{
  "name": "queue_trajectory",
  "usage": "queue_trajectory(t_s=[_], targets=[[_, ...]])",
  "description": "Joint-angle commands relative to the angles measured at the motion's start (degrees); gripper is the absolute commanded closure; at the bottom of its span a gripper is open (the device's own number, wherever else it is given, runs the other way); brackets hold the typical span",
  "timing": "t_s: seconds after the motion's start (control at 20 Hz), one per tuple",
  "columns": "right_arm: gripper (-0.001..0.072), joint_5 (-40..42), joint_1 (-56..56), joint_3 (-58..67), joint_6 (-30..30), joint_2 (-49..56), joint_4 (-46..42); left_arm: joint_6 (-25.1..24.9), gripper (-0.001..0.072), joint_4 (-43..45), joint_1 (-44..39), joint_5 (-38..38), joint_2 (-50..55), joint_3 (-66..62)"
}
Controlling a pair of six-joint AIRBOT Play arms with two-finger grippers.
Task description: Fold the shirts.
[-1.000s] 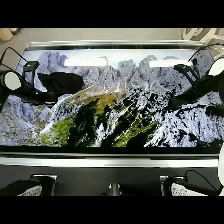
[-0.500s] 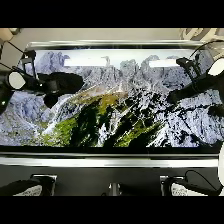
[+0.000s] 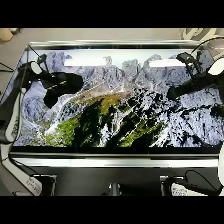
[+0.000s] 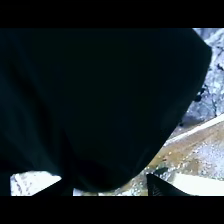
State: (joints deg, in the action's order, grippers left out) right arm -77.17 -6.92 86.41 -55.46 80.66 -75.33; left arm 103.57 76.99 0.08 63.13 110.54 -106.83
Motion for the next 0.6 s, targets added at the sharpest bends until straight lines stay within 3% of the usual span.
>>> queue_trajectory(t_s=[0.0, 0.05, 0.1, 0.2, 0.45, 0.55], targets=[[0.0038, -0.7, 0.0, 0.0, 1.3, 0.0, 2.2, 0.0, 0.0210, -4.8, 0.9, 0.0, 7.3, -3.8], [0.0038, -0.7, 0.0, 0.0, 1.3, 0.0, 2.8, 0.0, 0.0364, -4.8, 0.9, 0.0, 7.5, -3.8], [0.0038, -0.6, 0.0, 0.0, 1.3, 0.0, 3.4, 0.0, 0.0686, -4.9, 1.0, 1.0, 7.3, -3.9], [0.0038, -0.2, 0.0, 0.0, 3.0, 0.0, 4.2, -1.6, 0.0686, -4.8, 0.8, 1.0, 4.9, -4.1], [0.0043, 2.1, 0.0, 0.1, 3.7, -1.5, 4.7, -19.8, 0.0686, -7.1, -4.5, -1.1, -14.8, -6.5], [0.0043, 3.0, 0.0, 0.1, 3.7, -5.5, 4.6, -22.2, 0.0686, -7.6, -10.2, -2.5, -25.7, -6.5]])
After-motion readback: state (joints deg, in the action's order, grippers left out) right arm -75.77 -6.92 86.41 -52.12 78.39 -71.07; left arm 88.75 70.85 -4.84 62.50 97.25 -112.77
